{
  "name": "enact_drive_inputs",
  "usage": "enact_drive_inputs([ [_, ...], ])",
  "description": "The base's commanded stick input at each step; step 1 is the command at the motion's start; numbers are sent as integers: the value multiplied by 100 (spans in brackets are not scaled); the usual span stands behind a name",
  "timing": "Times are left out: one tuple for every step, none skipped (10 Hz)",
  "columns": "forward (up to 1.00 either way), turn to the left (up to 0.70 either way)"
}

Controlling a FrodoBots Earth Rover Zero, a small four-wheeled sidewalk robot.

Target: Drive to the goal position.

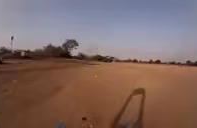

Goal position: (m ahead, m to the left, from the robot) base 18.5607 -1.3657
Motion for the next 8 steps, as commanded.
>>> enact_drive_inputs([
  [70, 0],
  [70, 0],
  [70, -9],
  [70, -27],
  [70, -33],
  [70, -33],
  [70, -6],
  [70, 0],
])
